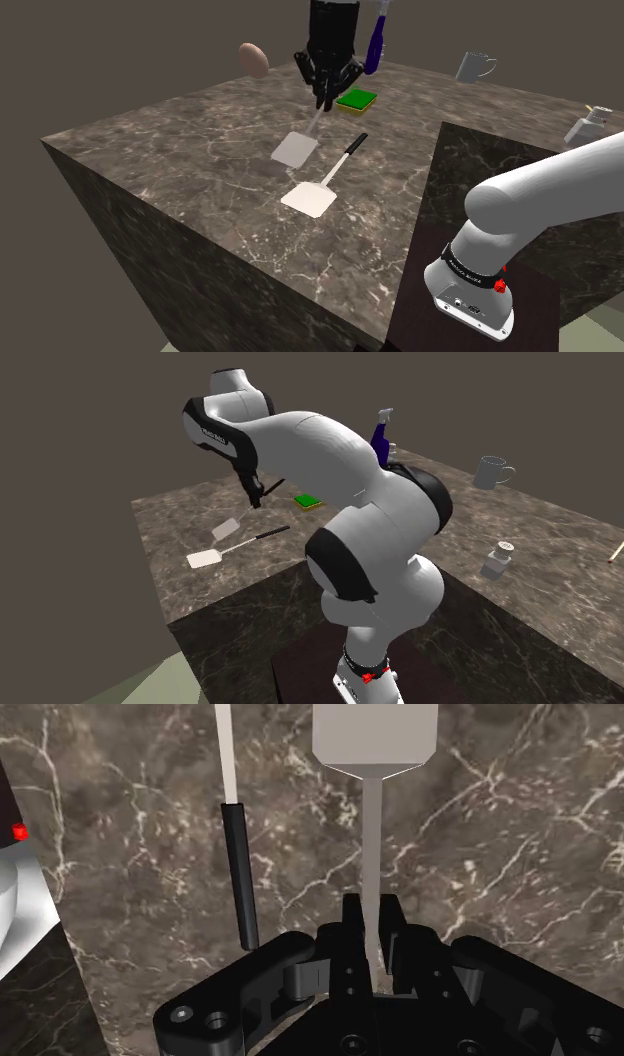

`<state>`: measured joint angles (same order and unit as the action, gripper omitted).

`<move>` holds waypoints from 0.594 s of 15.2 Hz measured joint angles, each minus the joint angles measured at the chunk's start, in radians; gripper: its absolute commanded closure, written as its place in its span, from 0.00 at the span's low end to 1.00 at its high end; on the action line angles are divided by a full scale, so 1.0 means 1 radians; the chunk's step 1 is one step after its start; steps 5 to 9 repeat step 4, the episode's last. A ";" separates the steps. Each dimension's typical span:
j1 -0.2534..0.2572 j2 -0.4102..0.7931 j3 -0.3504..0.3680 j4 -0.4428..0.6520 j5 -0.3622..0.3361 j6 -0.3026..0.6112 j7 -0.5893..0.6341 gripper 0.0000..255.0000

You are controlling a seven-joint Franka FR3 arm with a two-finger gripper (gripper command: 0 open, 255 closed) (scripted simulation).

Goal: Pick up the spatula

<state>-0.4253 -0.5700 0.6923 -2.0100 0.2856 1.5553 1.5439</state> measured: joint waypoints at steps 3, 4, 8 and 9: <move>-0.005 0.010 -0.006 0.047 -0.008 -0.038 0.003 1.00; -0.006 0.012 -0.007 0.056 -0.010 -0.045 0.003 1.00; -0.006 0.012 -0.007 0.056 -0.010 -0.045 0.003 1.00; -0.006 0.012 -0.007 0.056 -0.010 -0.045 0.003 1.00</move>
